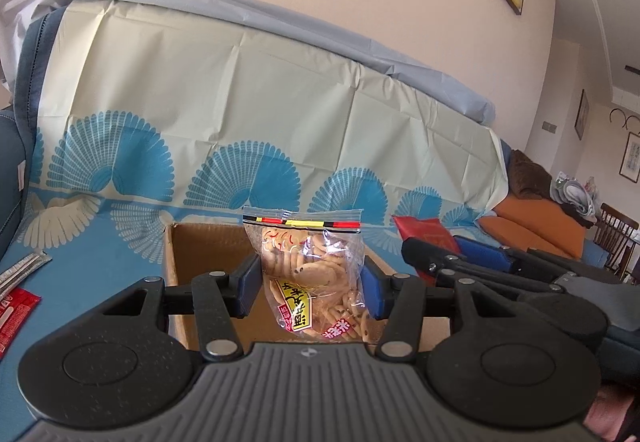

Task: Organize snacks
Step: 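Open both grippers over the box to drop the biscuit bag and sachet, then move both grippers back toward the silver stick pack and red candy bar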

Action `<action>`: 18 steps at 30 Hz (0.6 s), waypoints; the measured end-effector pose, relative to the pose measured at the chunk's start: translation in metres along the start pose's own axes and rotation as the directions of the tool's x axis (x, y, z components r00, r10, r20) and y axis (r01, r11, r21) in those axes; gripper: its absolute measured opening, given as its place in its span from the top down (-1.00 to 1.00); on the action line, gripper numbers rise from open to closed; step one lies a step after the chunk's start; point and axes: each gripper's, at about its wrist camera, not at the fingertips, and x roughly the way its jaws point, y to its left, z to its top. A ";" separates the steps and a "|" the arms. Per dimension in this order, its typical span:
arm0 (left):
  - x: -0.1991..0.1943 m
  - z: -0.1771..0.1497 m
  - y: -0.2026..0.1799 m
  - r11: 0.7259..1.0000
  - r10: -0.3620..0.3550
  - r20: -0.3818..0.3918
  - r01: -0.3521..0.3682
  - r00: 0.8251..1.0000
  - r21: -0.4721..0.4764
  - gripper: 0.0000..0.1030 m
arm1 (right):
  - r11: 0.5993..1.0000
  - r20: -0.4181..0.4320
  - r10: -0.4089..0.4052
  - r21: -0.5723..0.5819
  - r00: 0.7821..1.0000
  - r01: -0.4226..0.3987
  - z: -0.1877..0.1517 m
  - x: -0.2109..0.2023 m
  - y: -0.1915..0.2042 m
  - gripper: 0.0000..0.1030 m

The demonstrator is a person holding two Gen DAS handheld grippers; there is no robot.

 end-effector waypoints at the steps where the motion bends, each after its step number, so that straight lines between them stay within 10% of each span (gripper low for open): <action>1: -0.002 0.001 -0.001 1.000 0.000 0.013 -0.001 1.000 0.002 -0.16 | 1.000 0.000 -0.018 -0.003 1.000 0.018 0.000 0.000 0.001 -0.09; 4: -0.005 0.003 0.001 1.000 0.005 0.033 -0.005 0.999 -0.007 -0.46 | 0.997 -0.002 -0.068 0.027 0.998 0.068 0.001 0.001 -0.003 -0.49; 10: -0.012 0.004 0.010 0.999 0.054 0.052 -0.054 0.997 0.007 -0.40 | 0.994 -0.015 -0.071 0.078 0.997 0.072 -0.001 0.004 -0.002 -0.51; 18: -0.044 0.001 0.028 0.982 0.131 0.060 -0.138 0.989 0.131 0.48 | 0.994 -0.012 -0.015 0.111 1.000 0.016 0.001 0.003 0.033 -0.52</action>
